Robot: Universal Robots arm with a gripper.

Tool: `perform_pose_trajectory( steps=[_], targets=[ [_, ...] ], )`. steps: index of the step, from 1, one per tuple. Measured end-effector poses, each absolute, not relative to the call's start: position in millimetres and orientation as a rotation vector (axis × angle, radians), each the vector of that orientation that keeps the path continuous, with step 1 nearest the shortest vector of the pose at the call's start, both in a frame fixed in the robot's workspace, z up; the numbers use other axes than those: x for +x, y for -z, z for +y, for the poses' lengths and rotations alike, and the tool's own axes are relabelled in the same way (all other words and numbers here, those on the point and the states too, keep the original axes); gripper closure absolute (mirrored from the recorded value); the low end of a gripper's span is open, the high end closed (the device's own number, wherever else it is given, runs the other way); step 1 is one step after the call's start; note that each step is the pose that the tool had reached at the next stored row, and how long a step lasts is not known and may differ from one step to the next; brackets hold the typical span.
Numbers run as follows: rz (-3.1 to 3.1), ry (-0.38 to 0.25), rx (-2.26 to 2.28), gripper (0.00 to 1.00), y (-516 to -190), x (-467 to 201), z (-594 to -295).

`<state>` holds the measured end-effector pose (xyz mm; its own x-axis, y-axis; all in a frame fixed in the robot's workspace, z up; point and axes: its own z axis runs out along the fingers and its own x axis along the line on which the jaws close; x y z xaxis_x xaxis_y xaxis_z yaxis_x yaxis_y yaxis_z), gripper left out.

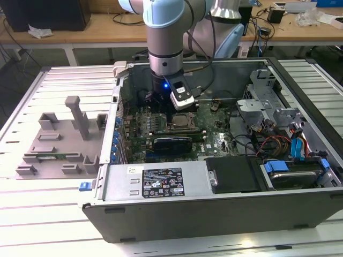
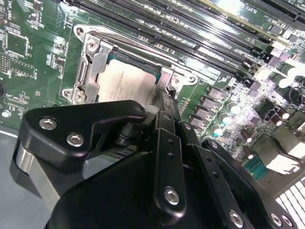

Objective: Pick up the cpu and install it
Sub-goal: 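Close the cpu cover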

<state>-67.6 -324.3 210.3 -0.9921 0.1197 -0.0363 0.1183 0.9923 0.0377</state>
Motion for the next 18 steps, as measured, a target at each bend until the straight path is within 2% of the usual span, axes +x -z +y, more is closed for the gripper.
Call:
perform_pose_trajectory(
  steps=[9,18],
  targets=[
    [3.097,-0.055,0.185,0.89,-256,-68,-324],
    [3.096,-0.055,0.185,0.89,-261,-64,-324]
  ],
)
